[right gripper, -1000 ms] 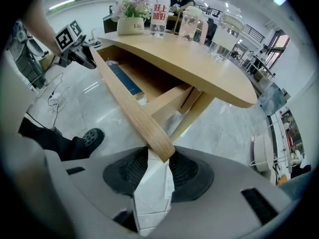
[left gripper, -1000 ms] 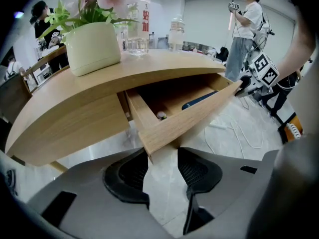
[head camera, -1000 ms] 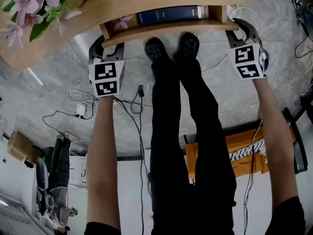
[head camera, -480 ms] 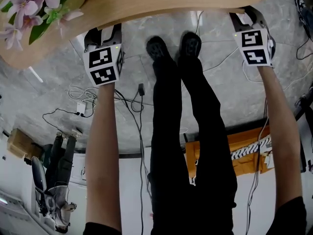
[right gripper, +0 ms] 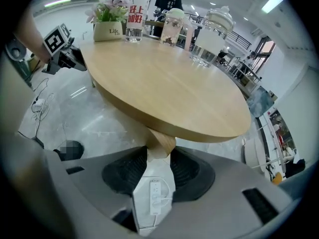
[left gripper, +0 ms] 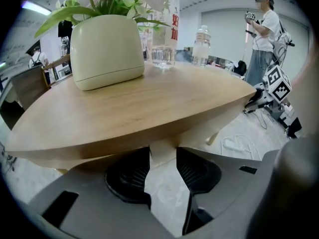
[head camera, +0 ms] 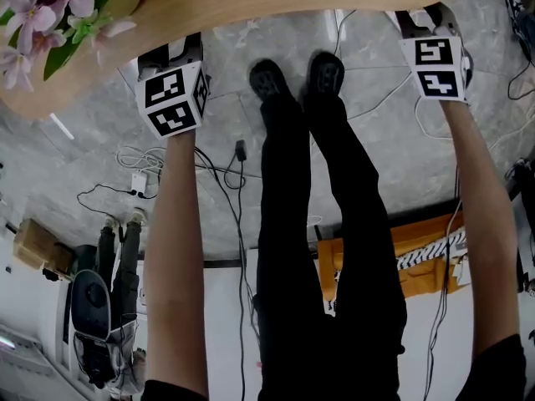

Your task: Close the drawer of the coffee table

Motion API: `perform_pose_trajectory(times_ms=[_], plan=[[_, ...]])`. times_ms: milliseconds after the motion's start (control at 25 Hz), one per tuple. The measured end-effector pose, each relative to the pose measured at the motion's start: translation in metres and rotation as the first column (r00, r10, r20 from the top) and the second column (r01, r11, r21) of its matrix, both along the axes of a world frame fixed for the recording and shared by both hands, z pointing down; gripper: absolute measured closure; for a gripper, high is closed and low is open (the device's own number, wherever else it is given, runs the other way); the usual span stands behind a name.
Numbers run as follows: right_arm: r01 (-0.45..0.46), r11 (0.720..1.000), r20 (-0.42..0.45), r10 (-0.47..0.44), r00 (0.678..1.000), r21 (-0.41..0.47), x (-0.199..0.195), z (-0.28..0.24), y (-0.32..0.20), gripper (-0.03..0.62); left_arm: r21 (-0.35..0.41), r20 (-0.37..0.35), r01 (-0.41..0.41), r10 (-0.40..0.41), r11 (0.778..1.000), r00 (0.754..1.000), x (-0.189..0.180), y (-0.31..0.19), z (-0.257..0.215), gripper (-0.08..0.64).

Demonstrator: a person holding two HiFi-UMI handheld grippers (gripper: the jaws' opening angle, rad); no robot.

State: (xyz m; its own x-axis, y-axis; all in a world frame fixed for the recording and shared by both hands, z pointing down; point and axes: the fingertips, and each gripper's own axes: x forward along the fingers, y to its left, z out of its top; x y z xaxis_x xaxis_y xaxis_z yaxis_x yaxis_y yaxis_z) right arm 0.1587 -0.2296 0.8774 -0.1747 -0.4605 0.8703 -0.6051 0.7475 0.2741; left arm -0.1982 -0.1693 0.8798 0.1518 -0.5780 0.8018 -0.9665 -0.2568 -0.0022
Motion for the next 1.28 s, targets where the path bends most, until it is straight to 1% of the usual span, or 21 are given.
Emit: perform_pose_trajectory(times_ms=[160,280,320,360,400,440,680,840,960,1040,1160,1280], plan=[[-0.013,1.0,-0.003,0.013,1.0,0.012,0.0,-0.001,-0.001,0.456,-0.003,0.003,0.002,-0.002,1.0,1.0,0.0,-0.001,0.003,0.383],[-0.052,0.999,0.006,0.052,0.999,0.001,0.001,0.0,0.0,0.457,-0.004,0.016,-0.007,0.008,1.0,1.0,-0.001,0.0,0.005,0.384],[-0.063,0.998,0.005,0.063,0.998,0.002,0.001,0.0,0.001,0.457,-0.009,0.031,-0.007,0.007,1.0,0.999,-0.003,0.001,0.005,0.399],[-0.071,0.997,0.001,0.071,0.997,0.006,0.003,-0.002,0.002,0.457,-0.017,0.049,-0.002,0.003,1.0,0.999,-0.006,0.004,0.005,0.436],[-0.075,0.997,-0.007,0.075,0.997,0.008,0.005,-0.003,0.004,0.461,-0.026,0.063,0.005,-0.003,1.0,0.998,-0.009,0.007,0.004,0.456],[-0.078,0.997,-0.015,0.078,0.997,0.008,0.008,-0.005,0.008,0.463,-0.035,0.069,0.011,-0.009,0.999,0.998,-0.011,0.012,0.003,0.456],[-0.09,0.995,-0.03,0.089,0.996,-0.037,0.019,-0.021,0.05,0.468,-0.075,0.061,0.023,-0.018,0.997,0.998,-0.003,0.055,-0.022,0.456],[-0.1,0.993,0.003,0.101,0.995,-0.057,0.016,-0.055,0.076,0.469,-0.074,0.035,0.024,-0.022,0.997,0.999,0.011,0.077,-0.059,0.457],[-0.103,0.991,0.062,0.108,0.992,-0.081,0.006,-0.097,0.101,0.471,-0.086,0.018,0.027,-0.026,0.996,1.0,0.024,0.102,-0.099,0.459],[-0.101,0.992,0.102,0.109,0.989,-0.08,0.0,-0.129,0.114,0.474,-0.082,0.001,0.049,-0.049,0.995,0.999,0.033,0.117,-0.129,0.459],[-0.123,0.989,0.172,0.135,0.976,-0.08,-0.006,-0.177,0.129,0.477,-0.055,-0.023,0.074,-0.075,0.996,0.997,0.045,0.135,-0.176,0.465],[-0.148,0.987,0.247,0.161,0.956,-0.068,-0.015,-0.222,0.133,0.483,-0.005,-0.015,0.073,-0.073,0.997,0.997,0.053,0.143,-0.22,0.469]])
